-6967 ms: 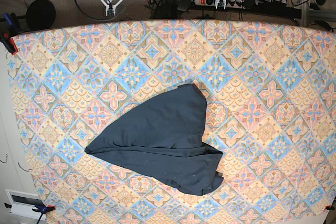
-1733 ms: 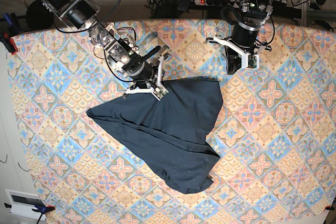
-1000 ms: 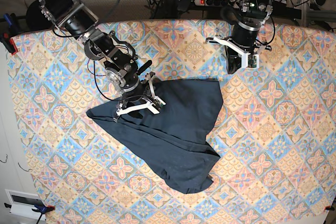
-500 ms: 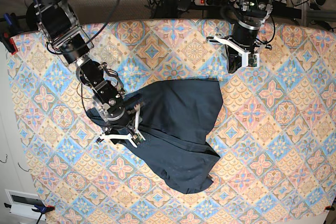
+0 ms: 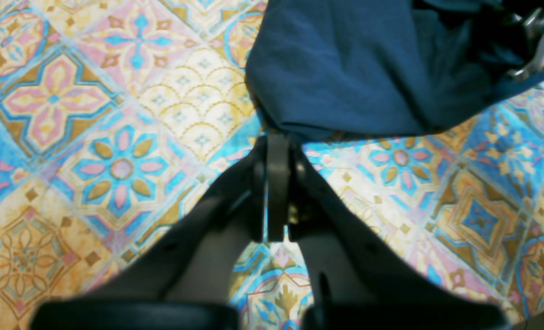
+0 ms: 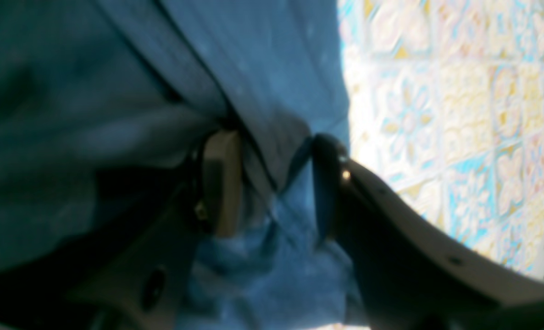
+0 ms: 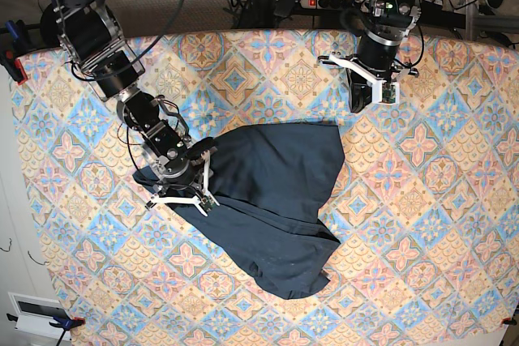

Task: Layout the t-shirt on the table in an organized manner, then fold the t-shirt properly
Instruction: 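Drag the shirt with the right gripper away from the left gripper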

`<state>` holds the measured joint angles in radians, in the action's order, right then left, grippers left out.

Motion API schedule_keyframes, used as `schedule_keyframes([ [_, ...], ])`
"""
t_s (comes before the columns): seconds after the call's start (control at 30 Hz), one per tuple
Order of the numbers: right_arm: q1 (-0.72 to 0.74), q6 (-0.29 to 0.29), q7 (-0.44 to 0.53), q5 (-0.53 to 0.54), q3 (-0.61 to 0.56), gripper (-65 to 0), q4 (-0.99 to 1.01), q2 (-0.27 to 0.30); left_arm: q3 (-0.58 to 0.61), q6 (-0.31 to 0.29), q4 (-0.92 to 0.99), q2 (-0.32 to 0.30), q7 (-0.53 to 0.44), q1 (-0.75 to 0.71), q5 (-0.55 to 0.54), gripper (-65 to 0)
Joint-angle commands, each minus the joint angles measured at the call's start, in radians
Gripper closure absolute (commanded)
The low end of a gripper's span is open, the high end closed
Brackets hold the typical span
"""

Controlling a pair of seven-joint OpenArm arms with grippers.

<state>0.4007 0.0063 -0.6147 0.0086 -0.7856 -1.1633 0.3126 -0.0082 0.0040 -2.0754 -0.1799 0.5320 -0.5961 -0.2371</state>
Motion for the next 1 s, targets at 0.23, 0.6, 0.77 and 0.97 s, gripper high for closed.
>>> schedule_keyframes([
  [0.23,0.036,-0.009,0.082,-0.006,0.033,-9.9,-0.020,-0.066,0.000,0.000,-0.017,-0.002,-0.025,-0.002,-0.003,0.0],
  [0.6,0.031,0.050,0.095,-0.003,0.358,-0.8,-0.086,-0.020,0.000,0.000,-0.017,-0.002,-0.025,-0.003,-0.003,0.0],
  [0.77,-0.009,0.172,0.094,-0.006,0.355,-2.0,-0.122,-0.011,0.000,0.000,-0.017,-0.002,-0.025,0.000,-0.003,0.0],
  [0.97,-0.070,0.172,0.085,-0.008,0.275,-24.7,-0.122,-0.014,0.000,0.000,-0.017,-0.002,-0.025,0.000,-0.003,0.0],
])
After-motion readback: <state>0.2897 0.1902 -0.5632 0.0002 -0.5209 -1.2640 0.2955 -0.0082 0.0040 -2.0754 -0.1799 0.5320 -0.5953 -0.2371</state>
